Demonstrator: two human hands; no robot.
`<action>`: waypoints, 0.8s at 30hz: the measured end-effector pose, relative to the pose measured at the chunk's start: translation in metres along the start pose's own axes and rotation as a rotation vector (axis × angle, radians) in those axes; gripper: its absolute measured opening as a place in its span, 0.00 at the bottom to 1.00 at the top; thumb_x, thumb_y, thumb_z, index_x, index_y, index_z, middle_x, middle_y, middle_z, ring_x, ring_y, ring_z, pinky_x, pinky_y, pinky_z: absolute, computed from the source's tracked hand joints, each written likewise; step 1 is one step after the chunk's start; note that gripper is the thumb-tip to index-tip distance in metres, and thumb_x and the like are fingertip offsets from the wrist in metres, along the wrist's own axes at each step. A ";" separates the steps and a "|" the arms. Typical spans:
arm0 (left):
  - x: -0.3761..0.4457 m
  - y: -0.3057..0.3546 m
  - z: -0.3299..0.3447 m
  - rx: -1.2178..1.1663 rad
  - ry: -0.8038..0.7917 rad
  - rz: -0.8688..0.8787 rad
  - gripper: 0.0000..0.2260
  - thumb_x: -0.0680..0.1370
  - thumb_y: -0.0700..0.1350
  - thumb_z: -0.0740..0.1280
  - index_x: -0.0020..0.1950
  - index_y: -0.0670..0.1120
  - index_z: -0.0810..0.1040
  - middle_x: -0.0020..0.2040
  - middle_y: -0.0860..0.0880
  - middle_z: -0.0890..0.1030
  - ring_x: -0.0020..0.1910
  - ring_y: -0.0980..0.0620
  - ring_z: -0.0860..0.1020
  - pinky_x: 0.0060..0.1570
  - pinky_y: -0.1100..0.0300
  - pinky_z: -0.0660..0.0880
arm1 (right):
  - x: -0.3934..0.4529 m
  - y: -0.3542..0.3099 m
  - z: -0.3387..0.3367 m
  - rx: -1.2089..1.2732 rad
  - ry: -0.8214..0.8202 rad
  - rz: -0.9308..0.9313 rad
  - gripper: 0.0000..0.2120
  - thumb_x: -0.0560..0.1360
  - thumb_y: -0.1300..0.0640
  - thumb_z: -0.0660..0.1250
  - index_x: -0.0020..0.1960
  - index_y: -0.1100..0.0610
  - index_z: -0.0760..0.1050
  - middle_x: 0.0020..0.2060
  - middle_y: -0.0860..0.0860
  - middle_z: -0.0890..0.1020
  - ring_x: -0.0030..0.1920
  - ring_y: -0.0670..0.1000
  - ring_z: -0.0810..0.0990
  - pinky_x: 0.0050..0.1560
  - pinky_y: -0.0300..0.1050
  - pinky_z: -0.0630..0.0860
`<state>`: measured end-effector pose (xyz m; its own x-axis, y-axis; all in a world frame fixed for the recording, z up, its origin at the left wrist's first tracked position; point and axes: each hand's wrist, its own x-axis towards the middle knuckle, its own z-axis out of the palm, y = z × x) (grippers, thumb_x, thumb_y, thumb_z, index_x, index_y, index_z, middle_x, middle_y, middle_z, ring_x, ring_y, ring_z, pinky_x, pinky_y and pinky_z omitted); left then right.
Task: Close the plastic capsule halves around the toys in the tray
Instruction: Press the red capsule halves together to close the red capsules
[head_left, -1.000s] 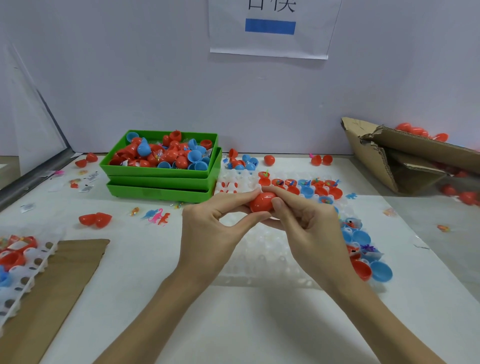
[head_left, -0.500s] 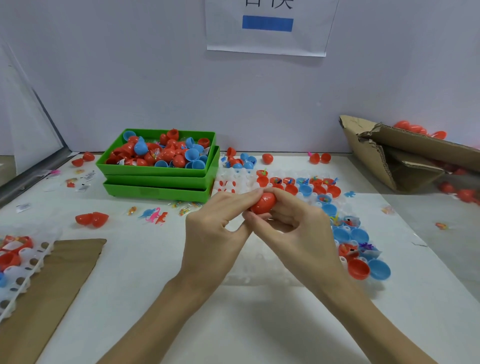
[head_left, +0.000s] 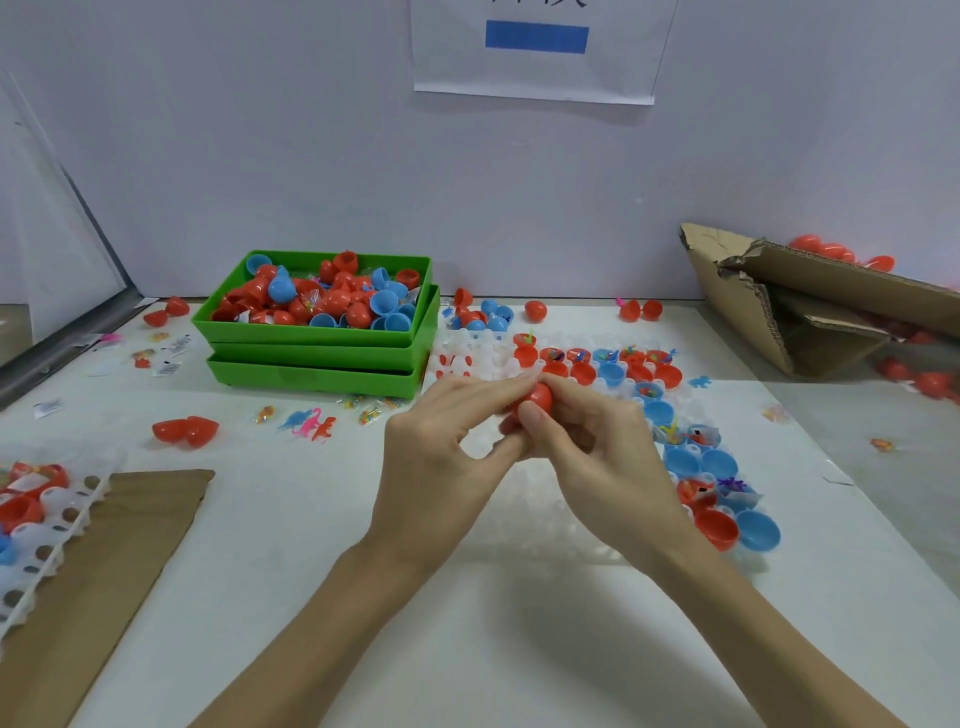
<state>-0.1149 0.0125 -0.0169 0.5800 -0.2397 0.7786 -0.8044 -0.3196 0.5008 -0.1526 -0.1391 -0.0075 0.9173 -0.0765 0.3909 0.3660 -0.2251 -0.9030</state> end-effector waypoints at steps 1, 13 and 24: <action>0.002 -0.001 -0.003 -0.049 -0.052 -0.036 0.22 0.74 0.36 0.79 0.67 0.46 0.83 0.60 0.56 0.85 0.59 0.52 0.80 0.61 0.56 0.79 | 0.002 -0.001 -0.003 0.066 -0.026 0.026 0.08 0.83 0.63 0.64 0.59 0.61 0.80 0.45 0.54 0.87 0.49 0.53 0.87 0.53 0.45 0.83; 0.010 0.004 -0.015 -0.483 -0.251 -0.232 0.15 0.80 0.49 0.73 0.66 0.51 0.79 0.63 0.50 0.82 0.64 0.42 0.80 0.62 0.49 0.80 | 0.005 -0.012 -0.020 0.762 -0.503 0.110 0.22 0.82 0.66 0.58 0.75 0.68 0.66 0.67 0.69 0.75 0.70 0.66 0.74 0.69 0.55 0.73; 0.010 0.011 -0.015 -0.381 -0.137 -0.097 0.15 0.80 0.46 0.70 0.64 0.41 0.80 0.58 0.49 0.82 0.62 0.42 0.79 0.60 0.49 0.79 | 0.001 -0.014 -0.007 0.862 -0.432 0.124 0.16 0.81 0.64 0.60 0.66 0.64 0.78 0.56 0.59 0.83 0.61 0.57 0.82 0.65 0.47 0.75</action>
<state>-0.1200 0.0204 0.0020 0.6464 -0.3529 0.6764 -0.7205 0.0093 0.6934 -0.1579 -0.1433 0.0064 0.8726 0.3505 0.3402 0.0942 0.5627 -0.8213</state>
